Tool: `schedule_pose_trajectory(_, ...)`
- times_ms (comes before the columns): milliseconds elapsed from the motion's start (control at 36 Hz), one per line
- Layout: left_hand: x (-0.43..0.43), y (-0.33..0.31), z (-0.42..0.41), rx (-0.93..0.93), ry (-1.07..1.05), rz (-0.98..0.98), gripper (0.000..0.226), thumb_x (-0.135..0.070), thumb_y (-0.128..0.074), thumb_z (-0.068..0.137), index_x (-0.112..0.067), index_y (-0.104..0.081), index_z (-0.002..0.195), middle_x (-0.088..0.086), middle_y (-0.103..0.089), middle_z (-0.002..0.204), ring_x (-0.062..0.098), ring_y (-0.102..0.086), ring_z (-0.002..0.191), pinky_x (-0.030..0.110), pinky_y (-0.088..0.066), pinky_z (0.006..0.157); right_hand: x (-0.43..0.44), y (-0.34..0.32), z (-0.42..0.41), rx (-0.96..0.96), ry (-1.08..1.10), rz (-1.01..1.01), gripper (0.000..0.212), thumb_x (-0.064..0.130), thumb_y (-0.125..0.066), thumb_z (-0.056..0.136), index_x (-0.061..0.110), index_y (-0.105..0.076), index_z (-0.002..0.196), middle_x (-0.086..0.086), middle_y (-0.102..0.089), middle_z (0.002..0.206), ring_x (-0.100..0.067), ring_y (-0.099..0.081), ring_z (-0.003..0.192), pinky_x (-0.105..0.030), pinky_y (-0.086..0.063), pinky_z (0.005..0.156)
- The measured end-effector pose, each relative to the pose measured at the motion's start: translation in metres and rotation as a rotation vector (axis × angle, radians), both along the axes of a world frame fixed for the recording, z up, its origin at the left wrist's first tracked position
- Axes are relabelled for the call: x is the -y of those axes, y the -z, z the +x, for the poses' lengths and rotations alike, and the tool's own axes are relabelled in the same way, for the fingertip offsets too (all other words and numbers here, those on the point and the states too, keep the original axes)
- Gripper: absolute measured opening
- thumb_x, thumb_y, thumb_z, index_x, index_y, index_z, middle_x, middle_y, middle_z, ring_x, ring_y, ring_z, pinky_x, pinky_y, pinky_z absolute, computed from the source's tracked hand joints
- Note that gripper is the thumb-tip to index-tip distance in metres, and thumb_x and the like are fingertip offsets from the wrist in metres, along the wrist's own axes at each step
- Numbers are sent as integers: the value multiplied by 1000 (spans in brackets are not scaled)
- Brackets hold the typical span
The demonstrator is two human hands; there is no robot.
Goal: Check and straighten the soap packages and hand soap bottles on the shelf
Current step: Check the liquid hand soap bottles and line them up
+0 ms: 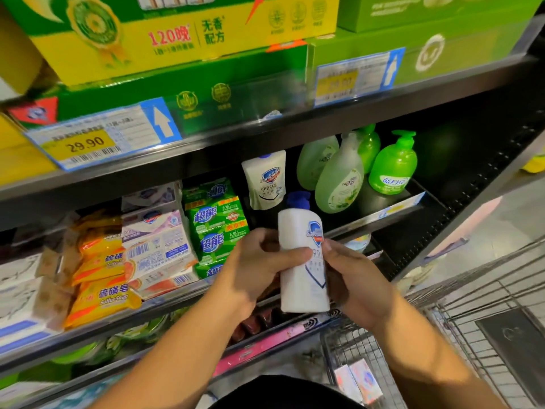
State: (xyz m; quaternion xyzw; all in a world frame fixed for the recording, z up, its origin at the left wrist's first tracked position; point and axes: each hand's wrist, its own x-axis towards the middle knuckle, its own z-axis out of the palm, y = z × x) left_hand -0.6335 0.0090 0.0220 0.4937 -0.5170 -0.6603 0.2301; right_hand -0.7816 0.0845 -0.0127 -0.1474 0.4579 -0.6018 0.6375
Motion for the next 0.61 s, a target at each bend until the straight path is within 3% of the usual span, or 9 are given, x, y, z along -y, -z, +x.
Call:
schedule_pose_trajectory(56, -2, 4, -2, 136, 13, -184, 59, -41, -90, 50, -21, -66, 100, -3, -74, 94, 14, -72, 82, 37, -60, 67, 0, 6, 6, 35, -20, -7, 37, 21, -41, 102, 4, -61, 127, -21, -69, 120, -29, -70, 101, -46, -55, 89)
schedule_pose_trajectory(139, -5, 11, -2, 196, 32, -271, 60, -52, -87, 47, -28, -64, 97, -9, -71, 91, 9, -69, 80, 37, -60, 68, 0, 15, 8, 57, -14, -7, 43, 23, -45, 94, 4, -59, 130, -22, -67, 123, -32, -68, 105, -47, -54, 92)
schedule_pose_trajectory(250, -1, 17, 2, 119, 28, -221, 58, -40, -86, 51, -25, -66, 104, -6, -74, 97, 10, -71, 85, 38, -61, 73, -2, 14, 2, -107, 28, -70, 47, 31, -65, 87, 7, -61, 127, -20, -69, 120, -31, -68, 99, -42, -56, 78)
schedule_pose_trajectory(333, 2, 19, 5, -73, 41, -139, 52, -23, -82, 58, -20, -67, 109, 3, -76, 102, 21, -72, 95, 34, -58, 77, -3, -2, -5, -423, 50, -139, 45, 22, -77, 78, 12, -65, 120, -10, -74, 110, -26, -70, 99, -33, -56, 77)
schedule_pose_trajectory(417, 3, 25, 9, -428, 91, 22, 54, 0, -78, 67, -6, -65, 118, 17, -72, 111, 33, -67, 107, 34, -55, 84, -3, -25, -4, -692, 20, -173, 52, 5, -86, 72, 18, -66, 119, 1, -75, 104, -15, -71, 97, -23, -56, 80)
schedule_pose_trajectory(472, 4, 31, 12, -641, 130, 145, 60, 2, -83, 63, -1, -65, 121, 21, -68, 116, 35, -64, 113, 36, -53, 89, -4, -37, 1, -940, 27, -195, 55, 16, -91, 67, 25, -68, 117, 10, -73, 102, -3, -67, 97, -13, -51, 81)
schedule_pose_trajectory(528, 5, 35, 12, -772, 145, 236, 64, -1, -89, 55, -2, -69, 116, 20, -70, 111, 32, -66, 109, 36, -54, 88, -4, -40, 8, -1236, 43, -270, 56, 32, -92, 65, 32, -68, 116, 17, -65, 101, -1, -61, 97, -9, -45, 80)
schedule_pose_trajectory(611, 2, 41, 11, -868, 123, 328, 72, 3, -93, 38, 0, -73, 107, 22, -72, 99, 31, -71, 96, 38, -58, 78, -4, -39, 16, -1415, -8, -338, 59, 44, -89, 66, 31, -67, 119, 22, -54, 99, -1, -54, 97, -6, -39, 81)
